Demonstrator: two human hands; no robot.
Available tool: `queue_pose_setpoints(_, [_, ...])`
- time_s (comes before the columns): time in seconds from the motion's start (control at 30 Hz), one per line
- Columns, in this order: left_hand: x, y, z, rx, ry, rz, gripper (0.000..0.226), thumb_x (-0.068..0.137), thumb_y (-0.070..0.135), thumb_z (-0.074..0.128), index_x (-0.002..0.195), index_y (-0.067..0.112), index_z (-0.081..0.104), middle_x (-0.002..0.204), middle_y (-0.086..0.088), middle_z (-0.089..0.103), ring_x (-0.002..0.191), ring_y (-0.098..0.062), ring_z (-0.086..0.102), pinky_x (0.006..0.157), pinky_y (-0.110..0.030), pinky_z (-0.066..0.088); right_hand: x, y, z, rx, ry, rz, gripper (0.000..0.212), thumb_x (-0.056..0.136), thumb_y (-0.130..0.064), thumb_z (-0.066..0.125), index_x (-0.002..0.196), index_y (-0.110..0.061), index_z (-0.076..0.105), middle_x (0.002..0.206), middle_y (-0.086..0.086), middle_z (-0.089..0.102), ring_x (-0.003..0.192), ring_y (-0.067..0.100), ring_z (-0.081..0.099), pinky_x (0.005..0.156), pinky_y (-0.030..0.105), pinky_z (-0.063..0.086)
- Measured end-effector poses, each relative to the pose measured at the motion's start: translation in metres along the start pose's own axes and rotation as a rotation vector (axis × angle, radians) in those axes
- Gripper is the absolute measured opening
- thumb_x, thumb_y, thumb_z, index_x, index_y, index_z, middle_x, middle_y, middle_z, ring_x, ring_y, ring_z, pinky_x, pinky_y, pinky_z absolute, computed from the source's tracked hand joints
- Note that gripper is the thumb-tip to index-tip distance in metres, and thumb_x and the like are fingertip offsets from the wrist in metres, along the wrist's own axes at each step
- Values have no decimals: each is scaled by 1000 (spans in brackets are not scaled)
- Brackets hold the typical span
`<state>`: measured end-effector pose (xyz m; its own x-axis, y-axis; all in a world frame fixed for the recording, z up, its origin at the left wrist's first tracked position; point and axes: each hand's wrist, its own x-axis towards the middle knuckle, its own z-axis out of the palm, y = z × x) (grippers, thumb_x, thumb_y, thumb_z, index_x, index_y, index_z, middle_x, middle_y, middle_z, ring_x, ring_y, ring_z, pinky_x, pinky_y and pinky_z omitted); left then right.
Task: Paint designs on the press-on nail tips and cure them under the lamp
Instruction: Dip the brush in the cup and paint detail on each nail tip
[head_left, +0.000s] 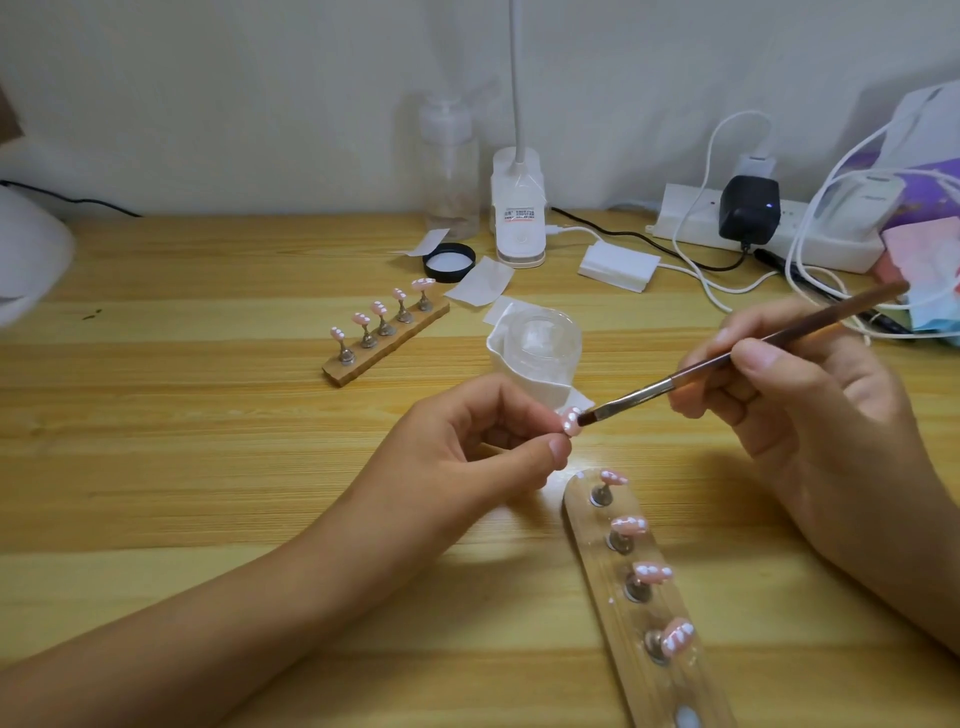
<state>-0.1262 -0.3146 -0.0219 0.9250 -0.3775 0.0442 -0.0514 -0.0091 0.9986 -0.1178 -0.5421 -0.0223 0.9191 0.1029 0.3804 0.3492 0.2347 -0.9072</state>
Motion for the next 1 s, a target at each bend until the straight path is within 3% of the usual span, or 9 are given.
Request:
queue_pose_setpoints(0.07, [0, 0, 0, -2, -3, -1, 10, 76, 20, 72, 76, 30, 72, 75, 5, 69, 68, -5, 61, 66, -16, 49, 0, -1, 2, -8, -21, 10, 2, 85, -26, 67, 87, -25, 68, 78, 4, 72, 72, 18, 69, 70, 23, 55])
queue_pose_setpoints(0.2, [1, -1, -1, -19, -20, 2, 9, 76, 18, 71, 76, 27, 71, 73, 7, 68, 66, -6, 61, 66, -17, 49, 0, -2, 4, -44, -13, 52, 21, 78, -44, 76, 88, -26, 69, 79, 5, 73, 74, 18, 70, 70, 23, 55])
queue_pose_setpoints(0.4, [0, -1, -1, 5, -17, 12, 5, 77, 19, 71, 77, 24, 70, 77, 10, 70, 71, -6, 60, 68, -19, 50, 3, 4, -2, -71, 105, 67, 4, 89, -27, 70, 87, -24, 68, 74, 3, 70, 71, 16, 67, 70, 23, 55])
queue_pose_setpoints(0.5, [0, -1, -1, 18, -26, 24, 5, 79, 18, 70, 80, 24, 70, 79, 14, 70, 74, -2, 60, 69, -16, 49, 4, 3, -4, -13, 127, 59, 22, 90, -13, 53, 81, -25, 70, 72, -1, 66, 68, 13, 64, 68, 22, 54])
queue_pose_setpoints(0.6, [0, -1, 0, 39, -23, 32, 6, 80, 19, 70, 79, 25, 70, 77, 12, 68, 73, -4, 58, 69, -16, 47, 3, -1, -4, 36, 41, 41, 31, 85, -5, 43, 79, -22, 68, 75, 1, 64, 70, 15, 61, 69, 22, 53])
queue_pose_setpoints(0.7, [0, -2, 0, 51, -33, 31, 8, 80, 20, 69, 77, 28, 70, 79, 14, 70, 73, -4, 57, 67, -14, 46, 2, -2, -3, 39, -60, 31, 22, 79, -6, 49, 81, -19, 66, 76, 3, 62, 73, 17, 59, 72, 22, 51])
queue_pose_setpoints(0.87, [-1, -2, 0, 72, -53, 46, 12, 82, 23, 68, 77, 33, 71, 77, 16, 68, 69, -1, 56, 65, -12, 44, 2, 0, -3, 47, -84, 27, 16, 76, -16, 52, 83, -19, 66, 78, 4, 63, 76, 19, 60, 76, 23, 51])
queue_pose_setpoints(1.0, [-1, -1, -1, 100, -80, 57, 9, 85, 20, 65, 84, 24, 73, 76, 20, 68, 69, 4, 56, 65, -8, 42, 2, 1, -3, 37, -103, 23, 17, 78, -15, 52, 85, -20, 67, 79, 4, 63, 77, 18, 61, 77, 24, 52])
